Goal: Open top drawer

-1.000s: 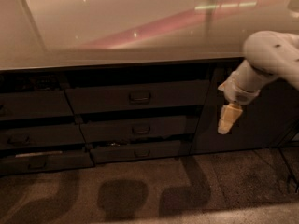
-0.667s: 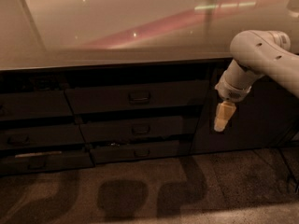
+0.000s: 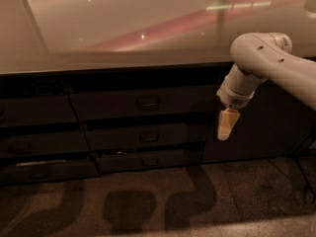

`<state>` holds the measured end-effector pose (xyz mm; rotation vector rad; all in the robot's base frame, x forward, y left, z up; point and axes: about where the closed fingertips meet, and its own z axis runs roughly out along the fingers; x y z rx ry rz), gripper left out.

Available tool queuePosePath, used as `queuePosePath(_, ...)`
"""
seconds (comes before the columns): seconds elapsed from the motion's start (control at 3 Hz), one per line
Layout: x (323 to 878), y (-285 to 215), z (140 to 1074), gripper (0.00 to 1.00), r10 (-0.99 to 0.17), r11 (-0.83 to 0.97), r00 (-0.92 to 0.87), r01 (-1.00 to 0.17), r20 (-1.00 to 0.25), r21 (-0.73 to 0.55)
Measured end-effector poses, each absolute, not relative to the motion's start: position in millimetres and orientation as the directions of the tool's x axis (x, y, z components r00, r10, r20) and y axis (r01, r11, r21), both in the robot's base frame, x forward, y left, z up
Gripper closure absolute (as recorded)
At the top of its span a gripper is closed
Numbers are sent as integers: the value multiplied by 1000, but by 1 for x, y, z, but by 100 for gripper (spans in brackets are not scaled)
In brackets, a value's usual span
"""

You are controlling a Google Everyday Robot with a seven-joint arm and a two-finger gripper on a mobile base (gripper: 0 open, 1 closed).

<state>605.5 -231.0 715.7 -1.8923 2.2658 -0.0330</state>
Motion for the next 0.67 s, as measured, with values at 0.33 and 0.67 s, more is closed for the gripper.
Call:
queuePosePath(0.33, 601, -192, 716, 0, -990, 113, -98, -983, -105, -148)
queuePosePath(0.67, 601, -192, 716, 0, -990, 113, -98, -983, -105, -147)
